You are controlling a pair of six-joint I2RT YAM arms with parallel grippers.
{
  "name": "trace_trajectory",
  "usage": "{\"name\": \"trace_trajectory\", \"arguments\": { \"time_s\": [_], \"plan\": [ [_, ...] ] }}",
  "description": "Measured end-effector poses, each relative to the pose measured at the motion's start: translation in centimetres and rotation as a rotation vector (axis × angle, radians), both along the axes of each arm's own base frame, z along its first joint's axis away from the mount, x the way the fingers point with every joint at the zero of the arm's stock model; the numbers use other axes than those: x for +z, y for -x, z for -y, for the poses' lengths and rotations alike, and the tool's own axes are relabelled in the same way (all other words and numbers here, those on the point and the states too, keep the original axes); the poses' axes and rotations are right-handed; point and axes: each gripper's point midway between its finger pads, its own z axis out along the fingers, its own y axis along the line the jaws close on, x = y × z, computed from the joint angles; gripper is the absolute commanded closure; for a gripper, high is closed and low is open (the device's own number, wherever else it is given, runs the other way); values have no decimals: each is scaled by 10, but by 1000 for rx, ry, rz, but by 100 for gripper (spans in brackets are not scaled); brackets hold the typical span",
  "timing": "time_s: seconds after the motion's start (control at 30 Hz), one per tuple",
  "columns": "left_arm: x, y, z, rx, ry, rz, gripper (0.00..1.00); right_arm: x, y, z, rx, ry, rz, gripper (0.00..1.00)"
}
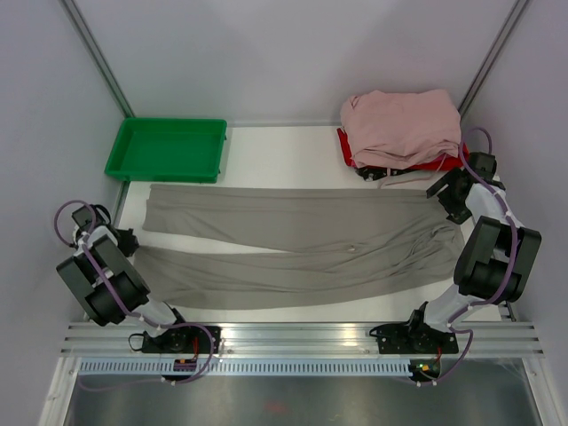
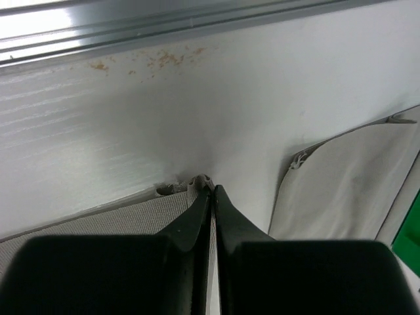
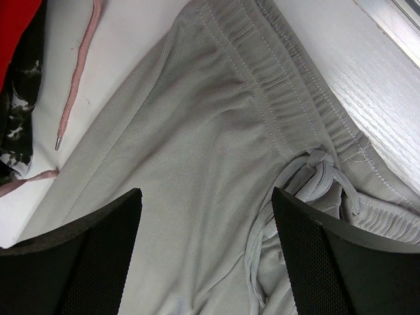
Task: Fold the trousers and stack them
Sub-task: Flatten the trousers out
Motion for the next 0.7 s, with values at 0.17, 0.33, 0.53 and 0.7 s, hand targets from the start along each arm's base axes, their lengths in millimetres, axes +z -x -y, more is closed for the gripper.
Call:
{"name": "trace_trajectory", "arguments": {
  "time_s": [0.17, 0.33, 0.53, 0.7],
  "plan": [
    [8, -13, -9, 41, -10, 33, 96, 0, 2, 3, -10, 15, -5, 13],
    [10, -25, -18, 66, -6, 46, 87, -3, 15, 6, -33, 46, -25, 12],
    [8, -35, -20, 56, -3, 42, 25, 4, 36, 7, -73, 84, -24, 10],
    [13, -26, -13, 23, 4, 3, 13, 16, 75, 11, -165, 108, -36, 5]
  ]
}}
